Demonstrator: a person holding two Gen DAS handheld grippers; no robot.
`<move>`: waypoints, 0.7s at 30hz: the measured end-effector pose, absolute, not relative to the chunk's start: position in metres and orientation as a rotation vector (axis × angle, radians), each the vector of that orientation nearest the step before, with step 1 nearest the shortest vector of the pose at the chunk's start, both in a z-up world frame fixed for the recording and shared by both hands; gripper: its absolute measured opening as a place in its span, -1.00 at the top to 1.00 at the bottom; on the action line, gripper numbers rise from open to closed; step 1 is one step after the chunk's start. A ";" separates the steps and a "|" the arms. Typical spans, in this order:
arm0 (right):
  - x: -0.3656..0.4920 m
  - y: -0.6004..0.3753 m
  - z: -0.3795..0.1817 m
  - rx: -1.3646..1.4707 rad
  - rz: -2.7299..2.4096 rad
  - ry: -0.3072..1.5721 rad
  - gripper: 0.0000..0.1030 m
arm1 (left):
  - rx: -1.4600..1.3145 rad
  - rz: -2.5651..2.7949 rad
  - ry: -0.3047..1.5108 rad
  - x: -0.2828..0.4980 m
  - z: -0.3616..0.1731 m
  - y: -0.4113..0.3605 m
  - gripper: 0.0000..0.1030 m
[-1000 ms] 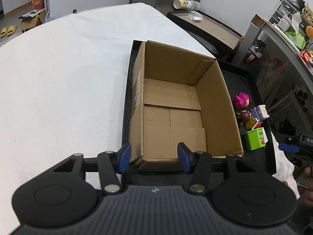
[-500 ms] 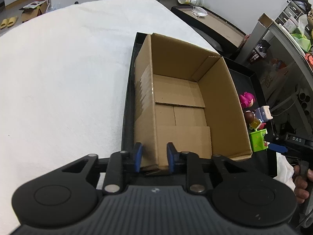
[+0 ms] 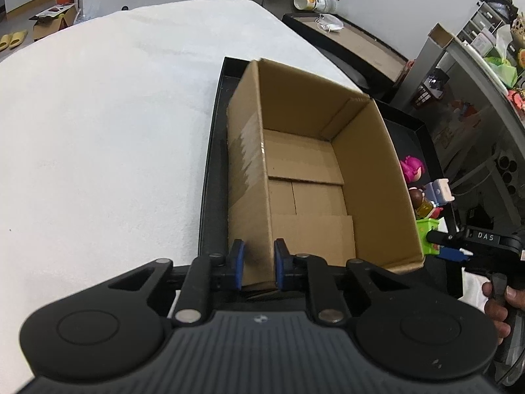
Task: Organize rigid objects
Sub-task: 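Close the right gripper on the green hexagonal cup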
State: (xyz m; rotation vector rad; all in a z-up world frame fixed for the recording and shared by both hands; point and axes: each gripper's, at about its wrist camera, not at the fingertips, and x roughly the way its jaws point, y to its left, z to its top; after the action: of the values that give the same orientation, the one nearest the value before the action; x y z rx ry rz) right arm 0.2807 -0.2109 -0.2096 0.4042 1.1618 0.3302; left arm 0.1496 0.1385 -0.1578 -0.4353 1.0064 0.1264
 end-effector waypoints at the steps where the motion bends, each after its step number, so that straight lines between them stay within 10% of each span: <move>1: 0.280 -0.211 -0.210 0.417 0.332 1.169 0.10 | -0.437 0.124 1.002 0.149 -0.157 0.139 0.65; 21: 0.273 -0.215 -0.225 0.596 0.383 1.241 0.06 | -0.418 0.083 1.059 0.151 -0.160 0.135 0.66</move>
State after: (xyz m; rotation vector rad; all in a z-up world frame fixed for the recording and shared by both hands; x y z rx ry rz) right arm 0.2725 -0.2154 -0.2251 0.5961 1.2406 0.3833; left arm 0.1513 0.1351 -0.1597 -0.4179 1.0587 0.0835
